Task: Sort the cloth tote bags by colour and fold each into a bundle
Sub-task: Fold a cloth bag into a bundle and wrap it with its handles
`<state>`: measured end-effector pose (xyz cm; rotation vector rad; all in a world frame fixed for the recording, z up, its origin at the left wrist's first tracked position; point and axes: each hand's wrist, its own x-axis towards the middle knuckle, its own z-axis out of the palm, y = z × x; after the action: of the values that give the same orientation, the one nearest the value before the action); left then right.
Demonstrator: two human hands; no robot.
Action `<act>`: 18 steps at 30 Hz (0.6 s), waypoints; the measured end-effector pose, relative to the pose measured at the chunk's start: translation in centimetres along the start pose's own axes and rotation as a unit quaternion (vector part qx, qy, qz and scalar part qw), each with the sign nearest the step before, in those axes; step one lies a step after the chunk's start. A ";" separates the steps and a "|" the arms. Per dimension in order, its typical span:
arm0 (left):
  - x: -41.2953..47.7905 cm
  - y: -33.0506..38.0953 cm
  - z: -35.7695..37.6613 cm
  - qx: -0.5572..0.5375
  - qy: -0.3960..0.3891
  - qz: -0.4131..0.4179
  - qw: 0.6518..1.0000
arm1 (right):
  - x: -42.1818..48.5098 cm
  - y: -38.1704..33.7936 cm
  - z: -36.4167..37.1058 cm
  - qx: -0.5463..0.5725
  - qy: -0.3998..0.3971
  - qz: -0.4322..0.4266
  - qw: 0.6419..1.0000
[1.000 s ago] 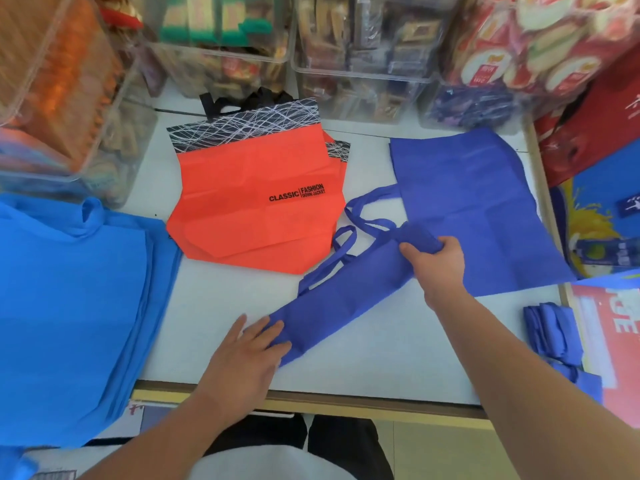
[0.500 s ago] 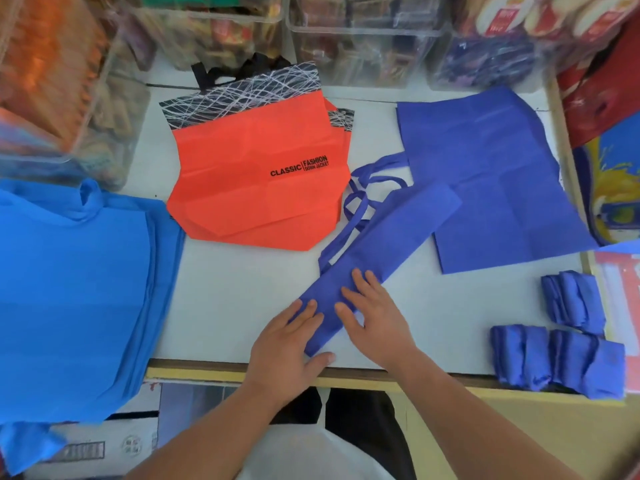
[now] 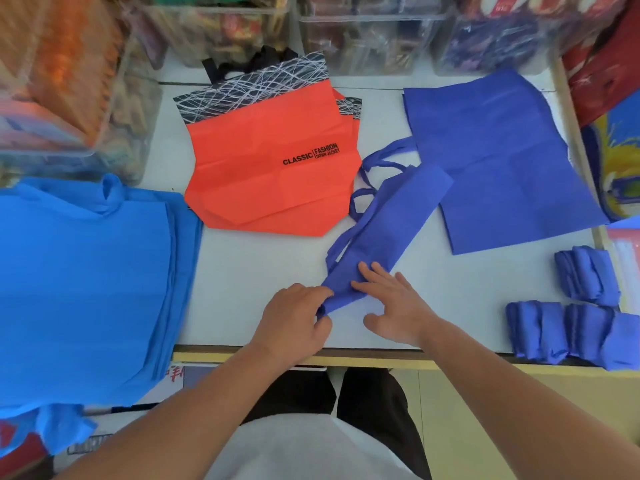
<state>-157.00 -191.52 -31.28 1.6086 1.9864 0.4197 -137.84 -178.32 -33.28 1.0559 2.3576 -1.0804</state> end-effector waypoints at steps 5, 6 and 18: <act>0.0 2.3 -4.3 -0.121 -0.001 -0.022 0.992 | -2.5 -0.9 2.7 0.170 0.158 0.018 0.972; 0.3 3.1 -4.9 -0.154 0.001 -0.039 0.987 | -3.1 -1.2 3.3 0.175 0.202 0.031 0.963; 5.3 5.8 -0.4 -0.092 -0.185 -0.071 0.976 | -5.1 -0.6 1.4 0.526 0.253 0.195 0.788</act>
<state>-153.30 -184.94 -28.87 1.3110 1.7118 0.2203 -134.91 -182.06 -31.02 2.3097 1.5326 -2.1998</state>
